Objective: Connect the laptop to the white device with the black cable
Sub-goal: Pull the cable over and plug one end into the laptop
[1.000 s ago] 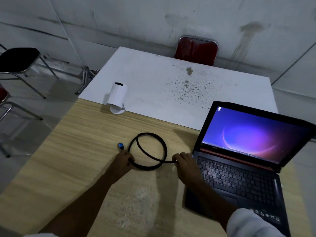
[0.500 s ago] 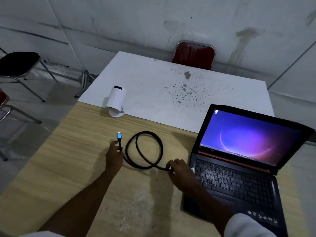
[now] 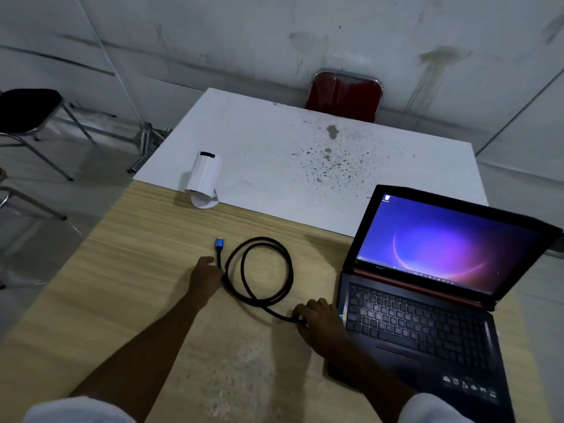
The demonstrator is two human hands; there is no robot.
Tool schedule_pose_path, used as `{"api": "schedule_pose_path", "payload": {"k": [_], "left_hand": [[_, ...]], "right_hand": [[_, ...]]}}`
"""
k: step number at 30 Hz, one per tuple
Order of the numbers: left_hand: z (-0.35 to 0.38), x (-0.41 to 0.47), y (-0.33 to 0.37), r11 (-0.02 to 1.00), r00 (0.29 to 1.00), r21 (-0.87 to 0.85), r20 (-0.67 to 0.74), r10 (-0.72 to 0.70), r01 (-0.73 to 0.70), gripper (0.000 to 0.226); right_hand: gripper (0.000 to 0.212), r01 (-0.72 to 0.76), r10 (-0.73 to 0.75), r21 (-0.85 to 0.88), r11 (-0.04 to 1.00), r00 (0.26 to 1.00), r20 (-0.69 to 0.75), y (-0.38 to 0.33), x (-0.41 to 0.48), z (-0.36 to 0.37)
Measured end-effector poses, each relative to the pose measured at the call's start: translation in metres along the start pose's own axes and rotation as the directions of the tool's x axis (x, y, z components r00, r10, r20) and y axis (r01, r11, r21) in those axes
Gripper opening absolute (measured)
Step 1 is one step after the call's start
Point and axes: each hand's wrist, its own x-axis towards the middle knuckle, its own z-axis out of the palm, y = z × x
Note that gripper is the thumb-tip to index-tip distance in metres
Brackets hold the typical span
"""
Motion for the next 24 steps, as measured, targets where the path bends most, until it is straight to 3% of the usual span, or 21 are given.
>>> {"api": "schedule_pose_path", "payload": {"k": [2, 3, 5, 7, 8, 9, 11, 13, 15, 17, 21, 24], "left_hand": [[0.006, -0.017, -0.005, 0.963, 0.983, 0.214, -0.044, 0.179, -0.166, 0.037], [0.009, -0.025, -0.007, 0.861, 0.922, 0.376, -0.037, 0.384, -0.343, 0.030], [0.014, -0.042, -0.011, 0.444, 0.642, 0.570, 0.202, 0.740, -0.691, 0.020], [0.024, -0.057, -0.011, 0.116, 0.397, 0.459, 0.582, 0.709, -0.881, 0.021], [0.031, -0.063, -0.013, 0.031, 0.318, 0.382, 0.720, 0.617, -0.924, 0.027], [0.039, -0.068, -0.015, 0.016, 0.295, 0.334, 0.807, 0.512, -0.942, 0.034], [0.050, -0.076, -0.022, 0.180, 0.376, 0.333, 0.861, 0.341, -0.926, 0.037], [0.057, -0.074, -0.025, 0.315, 0.431, 0.341, 0.856, 0.286, -0.886, 0.023], [0.058, -0.069, -0.024, 0.366, 0.453, 0.345, 0.850, 0.269, -0.864, 0.014], [0.056, -0.064, -0.020, 0.376, 0.467, 0.356, 0.844, 0.262, -0.855, 0.014], [0.050, -0.055, -0.014, 0.285, 0.435, 0.358, 0.855, 0.284, -0.889, 0.017], [0.053, -0.057, -0.015, 0.324, 0.452, 0.362, 0.850, 0.270, -0.874, 0.014]], "right_hand": [[0.023, -0.004, 0.004, -0.005, 1.000, 1.000, 0.000, -0.003, 0.002, 0.001], [0.023, -0.008, 0.008, -0.007, 1.000, 1.000, -0.003, -0.005, 0.003, 0.002], [0.024, -0.006, 0.005, -0.019, 1.000, 1.000, -0.014, -0.010, 0.006, 0.002], [0.024, -0.007, 0.007, -0.026, 1.000, 1.000, -0.030, -0.015, 0.009, 0.002], [0.023, -0.013, 0.012, -0.020, 1.000, 0.999, -0.046, -0.017, 0.010, 0.003], [0.023, -0.024, 0.023, -0.011, 1.000, 0.998, -0.066, -0.018, 0.012, 0.003], [0.022, -0.048, 0.048, -0.006, 0.999, 0.994, -0.097, -0.019, 0.013, 0.001], [0.021, -0.048, 0.044, -0.038, 0.998, 0.993, -0.112, -0.014, 0.012, -0.001], [0.022, -0.058, 0.047, -0.087, 0.995, 0.991, -0.126, -0.003, 0.008, -0.003], [0.023, -0.104, 0.087, -0.122, 0.987, 0.987, -0.134, 0.010, 0.004, -0.007], [0.024, -0.147, 0.134, -0.138, 0.979, 0.986, -0.098, 0.025, -0.001, -0.012], [0.025, -0.123, 0.112, -0.147, 0.981, 0.991, -0.080, 0.025, 0.000, -0.015]]}}
